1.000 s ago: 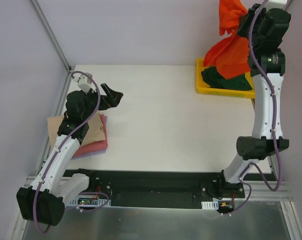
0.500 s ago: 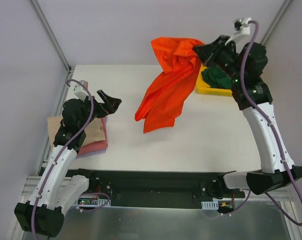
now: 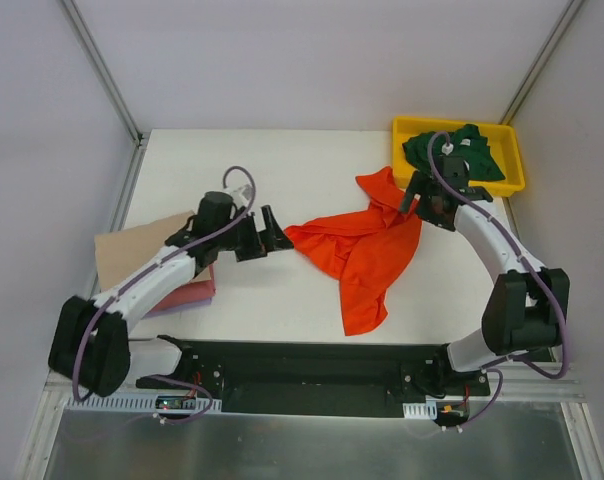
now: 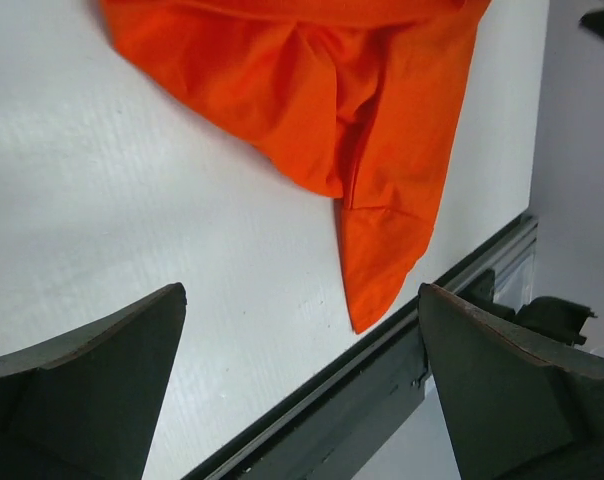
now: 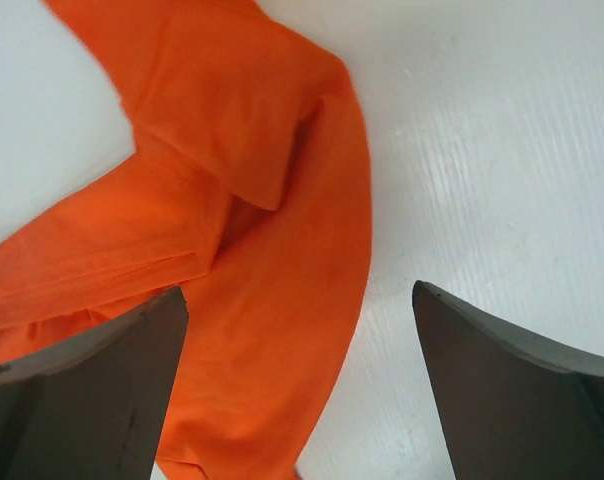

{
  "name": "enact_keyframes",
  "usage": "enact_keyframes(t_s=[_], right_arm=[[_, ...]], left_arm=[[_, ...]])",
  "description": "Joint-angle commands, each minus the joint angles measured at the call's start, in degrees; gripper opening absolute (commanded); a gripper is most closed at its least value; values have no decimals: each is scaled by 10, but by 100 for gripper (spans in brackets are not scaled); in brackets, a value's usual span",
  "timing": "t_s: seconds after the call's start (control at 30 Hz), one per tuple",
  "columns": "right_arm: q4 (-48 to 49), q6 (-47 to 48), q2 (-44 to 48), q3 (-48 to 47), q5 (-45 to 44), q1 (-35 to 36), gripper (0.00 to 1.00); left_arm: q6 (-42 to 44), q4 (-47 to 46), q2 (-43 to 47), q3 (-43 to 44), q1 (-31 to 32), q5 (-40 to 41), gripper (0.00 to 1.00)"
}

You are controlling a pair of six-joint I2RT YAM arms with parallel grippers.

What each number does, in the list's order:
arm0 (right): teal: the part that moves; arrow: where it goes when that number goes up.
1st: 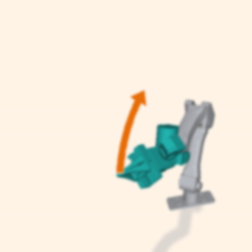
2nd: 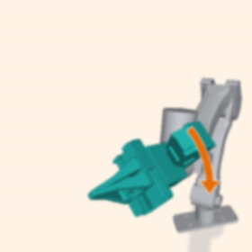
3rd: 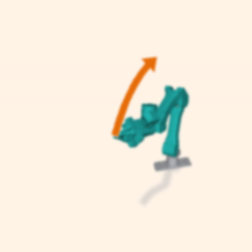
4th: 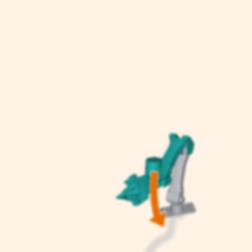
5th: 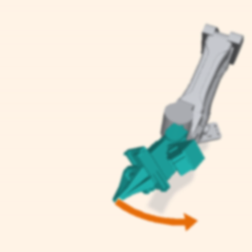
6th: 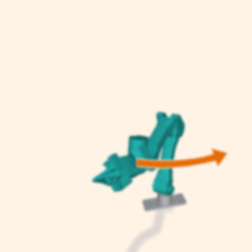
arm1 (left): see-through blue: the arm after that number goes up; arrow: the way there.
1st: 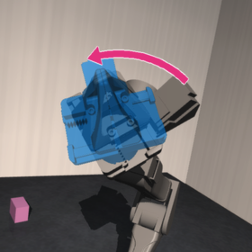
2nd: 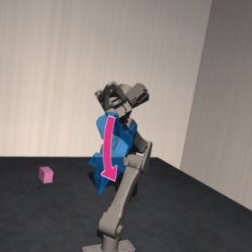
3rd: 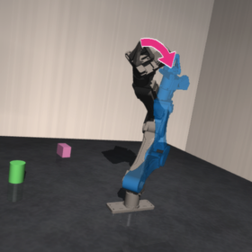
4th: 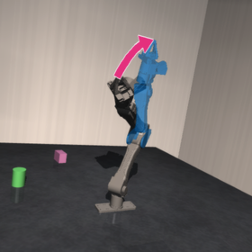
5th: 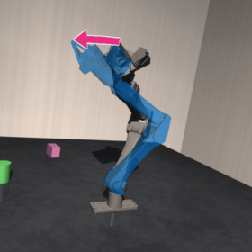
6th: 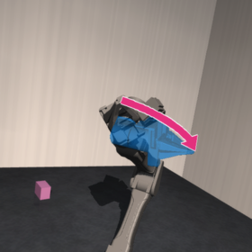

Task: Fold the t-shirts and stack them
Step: Move the tshirt to the center of the board, then flatten out the tshirt

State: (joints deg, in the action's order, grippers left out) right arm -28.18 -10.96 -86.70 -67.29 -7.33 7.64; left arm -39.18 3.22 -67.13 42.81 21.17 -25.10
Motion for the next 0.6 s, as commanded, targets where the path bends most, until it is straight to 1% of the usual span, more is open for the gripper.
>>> enact_keyframes(t_s=[0.0, 0.03, 0.1, 0.2, 0.23, 0.3, 0.4, 0.47, 0.57], right_arm=[[69, 131, 50, -25, -4, 51, 96], [84, 151, 49, -24, 9, 61, 96], [89, 186, 27, -39, 52, 76, 96], [78, 236, -42, -89, 67, 98, 96], [72, 244, -81, -122, 62, 106, 96], [57, 270, -144, -180, 57, 120, 96], [-7, 288, -261, -309, 40, 135, 98], [-51, 282, -339, -402, 19, 135, 98], [-114, 270, -440, -533, -17, 135, 99]], left_arm=[[22, -1, -109, 68, 57, -36, 99], [22, 0, -143, 82, 62, -35, 99], [20, 4, -180, 104, 63, -15, 99], [26, 37, -223, 145, 63, 61, 99], [29, 54, -238, 162, 62, 92, 99], [31, 76, -270, 202, 62, 129, 99], [10, 114, -327, 249, 62, 187, 88], [6, 133, -370, 292, 62, 192, 84], [11, 165, -425, 343, 62, 195, 82]])
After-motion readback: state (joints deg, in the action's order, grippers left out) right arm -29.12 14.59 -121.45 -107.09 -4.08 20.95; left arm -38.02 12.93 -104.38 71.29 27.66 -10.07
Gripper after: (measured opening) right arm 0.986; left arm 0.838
